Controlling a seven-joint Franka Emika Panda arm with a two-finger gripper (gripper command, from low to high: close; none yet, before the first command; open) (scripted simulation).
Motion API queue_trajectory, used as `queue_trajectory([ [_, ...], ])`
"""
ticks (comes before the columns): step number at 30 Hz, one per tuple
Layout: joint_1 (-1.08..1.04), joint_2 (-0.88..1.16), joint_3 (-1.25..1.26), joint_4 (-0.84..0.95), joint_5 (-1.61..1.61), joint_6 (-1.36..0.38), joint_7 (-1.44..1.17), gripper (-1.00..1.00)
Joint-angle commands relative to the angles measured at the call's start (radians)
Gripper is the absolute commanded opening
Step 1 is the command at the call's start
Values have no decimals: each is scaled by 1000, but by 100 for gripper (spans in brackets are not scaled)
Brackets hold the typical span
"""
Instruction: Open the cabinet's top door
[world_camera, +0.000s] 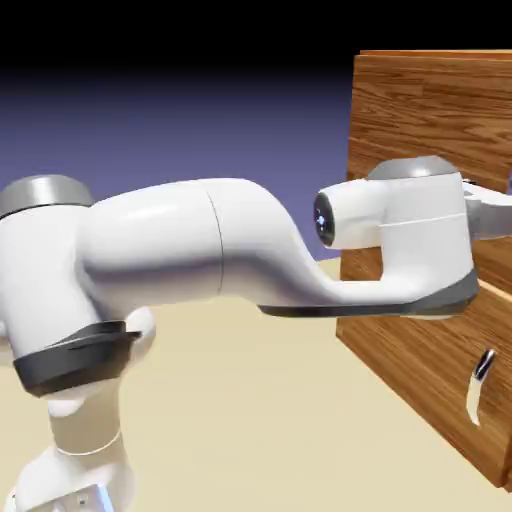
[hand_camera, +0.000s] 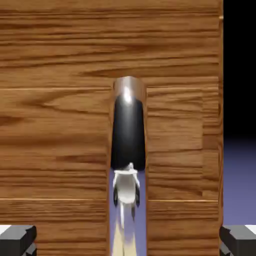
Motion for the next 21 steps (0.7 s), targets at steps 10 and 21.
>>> queue_trajectory([
  [10,-99,38,59,-111,30,-101,19,-100],
  [21,-497,60,336,-454,153,-291,30,-100],
])
